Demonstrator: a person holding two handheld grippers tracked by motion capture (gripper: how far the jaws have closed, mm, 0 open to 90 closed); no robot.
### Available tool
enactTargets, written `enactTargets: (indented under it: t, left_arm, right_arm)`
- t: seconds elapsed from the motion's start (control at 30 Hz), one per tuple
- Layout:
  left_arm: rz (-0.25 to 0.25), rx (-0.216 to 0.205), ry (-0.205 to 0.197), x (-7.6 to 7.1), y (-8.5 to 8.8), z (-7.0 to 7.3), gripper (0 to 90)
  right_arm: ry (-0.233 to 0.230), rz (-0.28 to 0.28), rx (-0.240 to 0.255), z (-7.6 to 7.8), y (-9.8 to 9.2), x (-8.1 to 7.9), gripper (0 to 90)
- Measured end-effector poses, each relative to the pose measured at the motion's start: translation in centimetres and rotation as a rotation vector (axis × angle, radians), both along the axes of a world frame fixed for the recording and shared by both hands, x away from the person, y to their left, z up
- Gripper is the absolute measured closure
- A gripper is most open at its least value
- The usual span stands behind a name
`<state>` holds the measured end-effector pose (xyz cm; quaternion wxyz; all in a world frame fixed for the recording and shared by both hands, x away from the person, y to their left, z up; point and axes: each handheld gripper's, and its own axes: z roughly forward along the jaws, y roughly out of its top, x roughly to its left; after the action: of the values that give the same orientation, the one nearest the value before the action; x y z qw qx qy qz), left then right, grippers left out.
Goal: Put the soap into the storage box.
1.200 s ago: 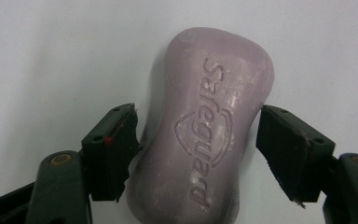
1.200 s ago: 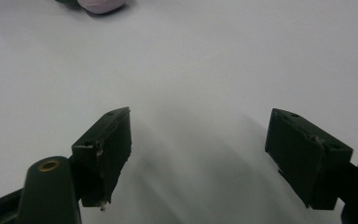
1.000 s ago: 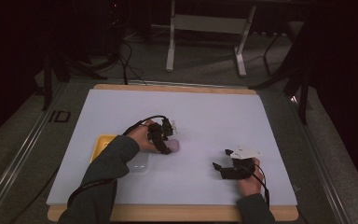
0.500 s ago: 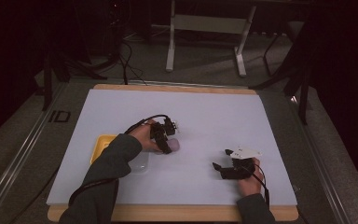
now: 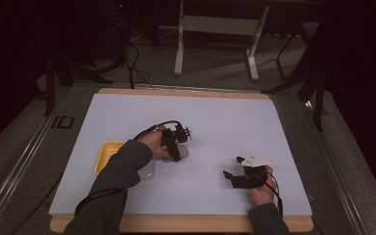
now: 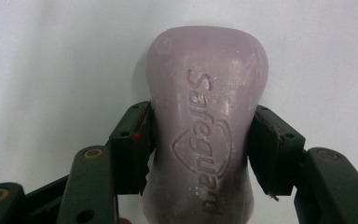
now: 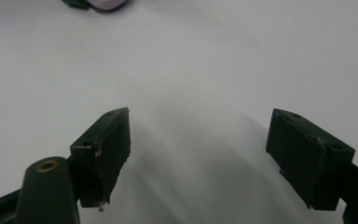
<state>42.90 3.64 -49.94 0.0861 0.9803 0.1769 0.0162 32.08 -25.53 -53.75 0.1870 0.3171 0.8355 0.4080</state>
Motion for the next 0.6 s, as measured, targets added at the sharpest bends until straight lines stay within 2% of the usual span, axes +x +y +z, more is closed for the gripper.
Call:
enactTargets:
  t: [0.17, 0.33, 0.6]
  left_arm:
    - [-0.006, 0.035, 0.008, 0.0, -0.4, 0.1, 49.1]
    - [-0.007, 0.070, 0.017, 0.0, -0.9, 0.2, 49.5]
    - [-0.037, 0.085, 0.020, 0.1, -1.1, 0.3, 49.9]
  right_arm:
    - [0.001, -0.001, 0.000, 0.0, 0.0, 0.0, 21.4]
    - [0.001, -0.001, -0.003, 0.0, 0.0, 0.0, 21.3]
    - [0.001, 0.000, -0.003, 0.0, 0.0, 0.0, 21.4]
